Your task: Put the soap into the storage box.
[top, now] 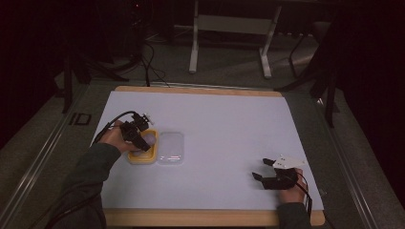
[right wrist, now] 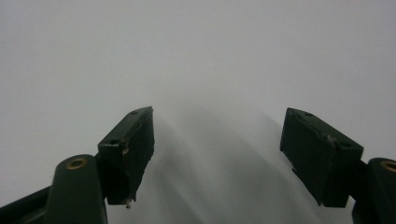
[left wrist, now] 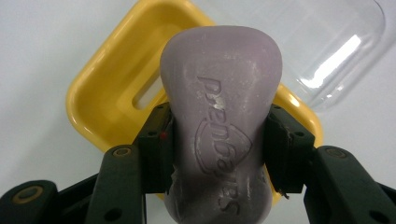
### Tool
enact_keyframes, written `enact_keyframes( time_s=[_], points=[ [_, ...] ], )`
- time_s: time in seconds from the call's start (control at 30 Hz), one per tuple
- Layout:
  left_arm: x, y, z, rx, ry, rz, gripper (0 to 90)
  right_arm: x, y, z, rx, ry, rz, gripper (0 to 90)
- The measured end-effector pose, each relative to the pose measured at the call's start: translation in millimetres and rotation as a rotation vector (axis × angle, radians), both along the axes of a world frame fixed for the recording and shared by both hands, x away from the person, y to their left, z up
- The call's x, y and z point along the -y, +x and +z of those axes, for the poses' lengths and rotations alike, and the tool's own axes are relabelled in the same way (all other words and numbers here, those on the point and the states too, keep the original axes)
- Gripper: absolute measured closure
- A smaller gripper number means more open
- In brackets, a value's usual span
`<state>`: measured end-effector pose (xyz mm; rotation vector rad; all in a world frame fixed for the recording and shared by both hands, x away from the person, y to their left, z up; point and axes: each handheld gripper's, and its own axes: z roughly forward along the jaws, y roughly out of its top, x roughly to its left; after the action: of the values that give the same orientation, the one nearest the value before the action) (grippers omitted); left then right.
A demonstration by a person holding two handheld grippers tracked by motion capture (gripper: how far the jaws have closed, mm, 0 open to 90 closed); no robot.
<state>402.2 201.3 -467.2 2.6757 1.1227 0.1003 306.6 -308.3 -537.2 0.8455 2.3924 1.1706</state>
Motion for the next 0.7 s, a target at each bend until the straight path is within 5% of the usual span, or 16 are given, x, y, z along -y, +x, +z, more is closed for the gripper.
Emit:
enact_keyframes(
  time_s=[0.17,0.33,0.47,0.7],
  points=[
    [-6.0,5.1,-6.5,-0.024,-0.065,0.086,49.7,0.1,0.0,0.0,-0.001,0.0,0.0,25.7],
    [-4.9,7.6,-8.9,-0.024,-0.051,0.113,44.5,0.1,0.0,0.0,-0.001,0.001,0.0,25.7],
    [-5.8,4.7,-0.8,0.046,-0.032,0.14,28.0,0.0,0.0,0.0,-0.001,0.0,0.001,25.7],
    [-6.8,-4.8,18.1,0.133,-0.083,0.115,25.6,-0.2,0.0,0.0,-0.001,-0.002,0.0,25.7]
  ],
)
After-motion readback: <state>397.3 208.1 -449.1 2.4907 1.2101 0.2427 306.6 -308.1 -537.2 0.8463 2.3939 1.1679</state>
